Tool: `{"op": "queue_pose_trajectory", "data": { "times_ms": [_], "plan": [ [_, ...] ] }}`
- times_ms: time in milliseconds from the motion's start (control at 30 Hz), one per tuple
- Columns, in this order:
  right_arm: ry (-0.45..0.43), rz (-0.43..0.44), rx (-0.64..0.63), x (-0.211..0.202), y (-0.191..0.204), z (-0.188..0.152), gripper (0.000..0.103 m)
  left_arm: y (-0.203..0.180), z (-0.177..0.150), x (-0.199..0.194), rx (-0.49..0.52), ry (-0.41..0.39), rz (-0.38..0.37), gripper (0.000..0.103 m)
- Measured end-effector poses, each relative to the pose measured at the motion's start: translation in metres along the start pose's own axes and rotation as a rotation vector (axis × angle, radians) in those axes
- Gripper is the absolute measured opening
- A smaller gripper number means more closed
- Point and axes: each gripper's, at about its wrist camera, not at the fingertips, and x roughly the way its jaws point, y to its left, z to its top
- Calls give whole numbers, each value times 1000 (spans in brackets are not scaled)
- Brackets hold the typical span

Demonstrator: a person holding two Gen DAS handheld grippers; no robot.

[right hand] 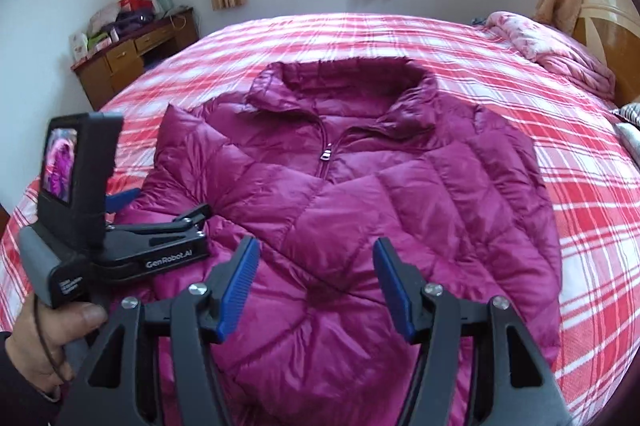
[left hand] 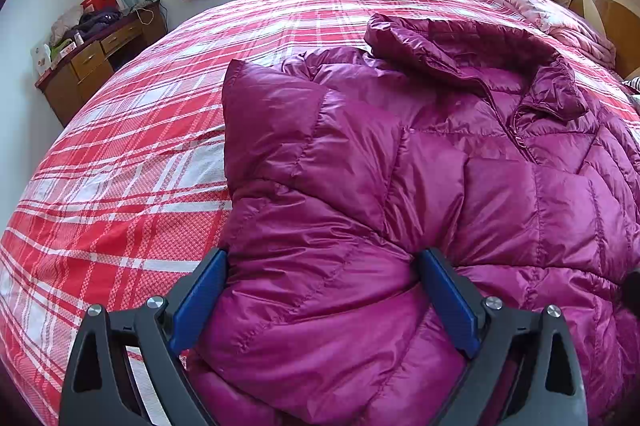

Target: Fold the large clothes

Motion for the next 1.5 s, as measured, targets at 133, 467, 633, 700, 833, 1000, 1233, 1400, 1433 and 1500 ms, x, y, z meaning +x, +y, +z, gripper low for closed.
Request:
{"op": "queue_pose_trajectory", "data": {
  "times_ms": [133,467,633,700,833,1000,1233,1400,1433,1500],
  "plan": [
    [61,-3,-17,26,-1,-15,62,0,0,0,1,0,-1,96],
    [71,34,-82,27,-3,-15,64,8,7,-7,9,23,-48,97],
    [53,165,-28,8,-30,0,64,26,31,-39,-16,-68,-72,97],
    [8,151,-22,0,-38,14,64,27,49,-47,-8,-100,-71,97],
    [4,115,0,6,-59,50,64,9,95,-42,50,-123,-63,97],
    [-3,8,11,31,-88,98,64,-8,144,-1,68,-76,-68,96],
    [39,-44,13,73,-110,143,64,-16,176,66,42,15,-61,96],
    [92,-52,-47,103,-113,154,42,-23,175,75,71,10,-93,74],
    [101,-67,-69,107,-112,154,28,-25,172,73,90,15,-109,65],
    [103,-78,-90,109,-111,152,15,-30,168,72,135,25,-142,26]
  ]
}}
